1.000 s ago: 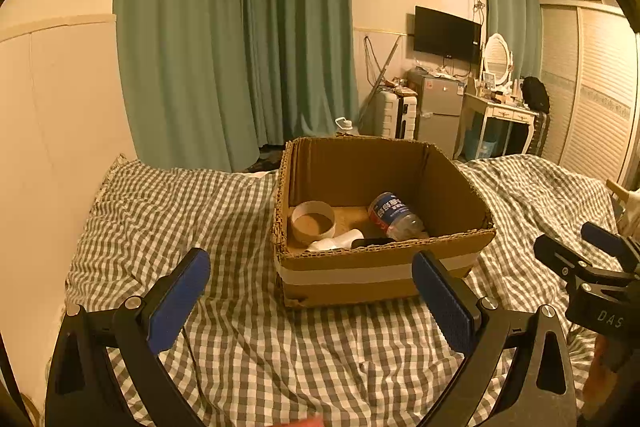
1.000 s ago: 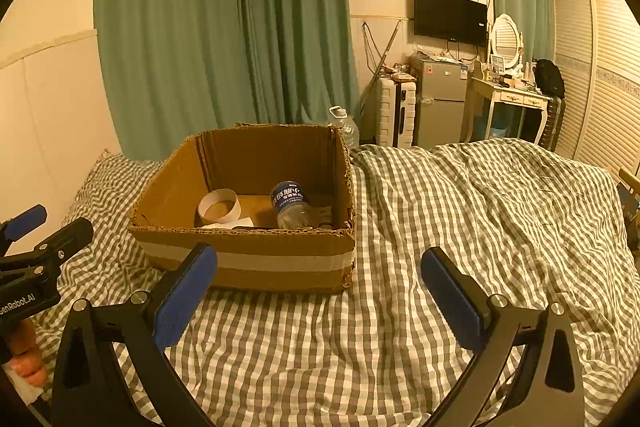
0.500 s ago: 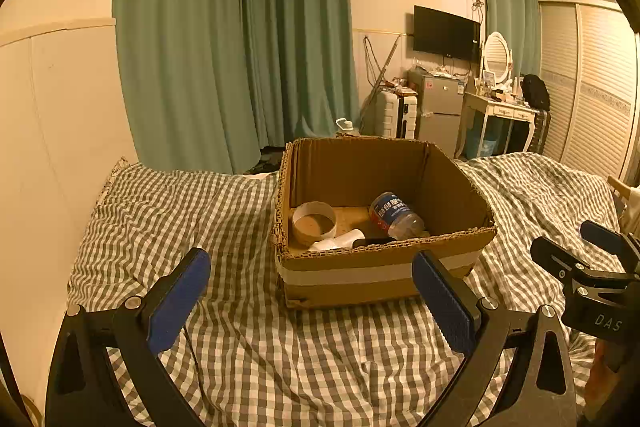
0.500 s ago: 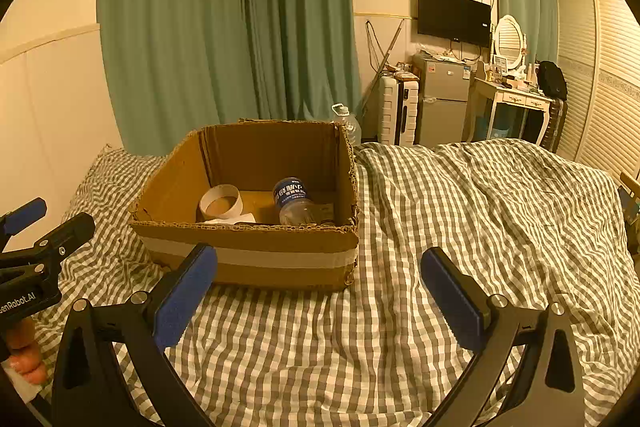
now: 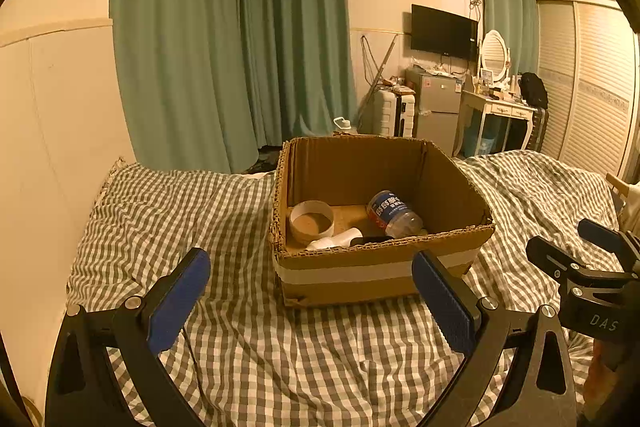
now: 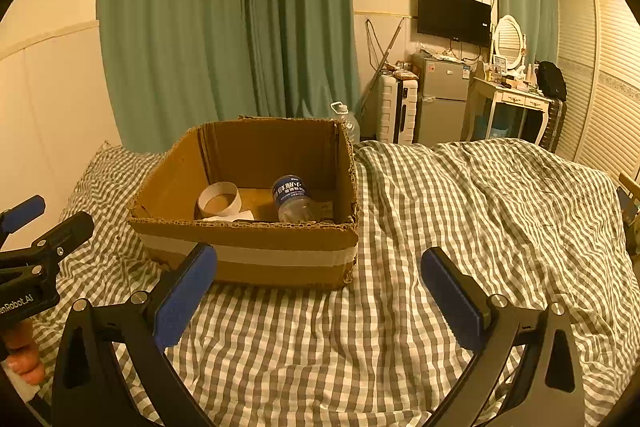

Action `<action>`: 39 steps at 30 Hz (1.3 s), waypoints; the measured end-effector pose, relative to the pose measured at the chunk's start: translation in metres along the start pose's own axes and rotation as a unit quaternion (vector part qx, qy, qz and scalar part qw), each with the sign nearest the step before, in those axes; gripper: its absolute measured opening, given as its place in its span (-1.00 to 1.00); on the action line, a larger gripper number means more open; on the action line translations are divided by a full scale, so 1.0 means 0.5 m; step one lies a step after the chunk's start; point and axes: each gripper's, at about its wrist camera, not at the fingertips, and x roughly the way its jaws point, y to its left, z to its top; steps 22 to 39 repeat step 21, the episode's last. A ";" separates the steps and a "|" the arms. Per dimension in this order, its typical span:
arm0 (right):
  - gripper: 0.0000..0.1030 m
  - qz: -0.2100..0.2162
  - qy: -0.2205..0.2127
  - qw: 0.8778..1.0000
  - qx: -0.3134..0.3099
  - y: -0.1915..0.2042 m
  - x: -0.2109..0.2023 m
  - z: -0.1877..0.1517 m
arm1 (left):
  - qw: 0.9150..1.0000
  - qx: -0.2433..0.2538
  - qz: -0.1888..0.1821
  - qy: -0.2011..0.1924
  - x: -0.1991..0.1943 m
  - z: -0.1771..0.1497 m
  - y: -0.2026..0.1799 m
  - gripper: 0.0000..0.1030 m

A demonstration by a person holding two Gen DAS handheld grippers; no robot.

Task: Organize objects

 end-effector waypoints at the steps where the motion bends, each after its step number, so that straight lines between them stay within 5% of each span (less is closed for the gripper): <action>1: 0.98 0.000 0.000 1.000 0.000 -0.001 0.000 0.000 | 1.000 0.000 0.001 0.000 0.000 0.000 0.000 1.00; 39: 0.98 -0.006 -0.002 1.000 -0.010 0.006 -0.001 -0.004 | 1.000 0.012 0.014 -0.006 0.004 -0.006 0.000 1.00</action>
